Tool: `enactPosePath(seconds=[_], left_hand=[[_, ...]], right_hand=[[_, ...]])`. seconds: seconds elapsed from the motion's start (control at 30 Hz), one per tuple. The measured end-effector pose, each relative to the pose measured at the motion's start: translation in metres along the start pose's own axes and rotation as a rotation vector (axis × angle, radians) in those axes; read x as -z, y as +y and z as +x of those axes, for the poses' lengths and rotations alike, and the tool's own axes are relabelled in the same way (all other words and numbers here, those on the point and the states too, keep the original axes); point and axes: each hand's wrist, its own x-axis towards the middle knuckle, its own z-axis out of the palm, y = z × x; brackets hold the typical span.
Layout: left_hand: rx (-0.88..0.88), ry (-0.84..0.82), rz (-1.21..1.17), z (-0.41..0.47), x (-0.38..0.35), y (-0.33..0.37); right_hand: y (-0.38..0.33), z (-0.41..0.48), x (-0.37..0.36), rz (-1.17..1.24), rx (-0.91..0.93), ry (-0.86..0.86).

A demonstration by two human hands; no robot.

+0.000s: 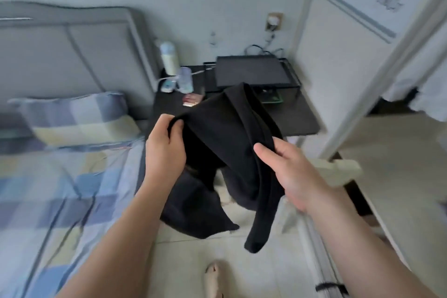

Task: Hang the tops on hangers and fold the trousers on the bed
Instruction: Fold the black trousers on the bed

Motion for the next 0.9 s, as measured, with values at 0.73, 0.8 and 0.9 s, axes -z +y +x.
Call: enactPosePath(seconds=[0.73, 0.8, 0.9], left_hand=[[-0.067, 0.799, 0.249, 0.034, 0.548, -0.103], [0.021, 0.801, 0.288, 0.026, 0.586, -0.135], [0.234, 0.742, 0.192, -0.004, 0.622, -0.196]], right_hand=[[-0.128, -0.015, -0.527, 0.161, 0.185, -0.822], [-0.121, -0.022, -0.574, 0.200, 0.132, -0.863], [-0.099, -0.028, -0.640, 0.211, -0.004, -0.919]])
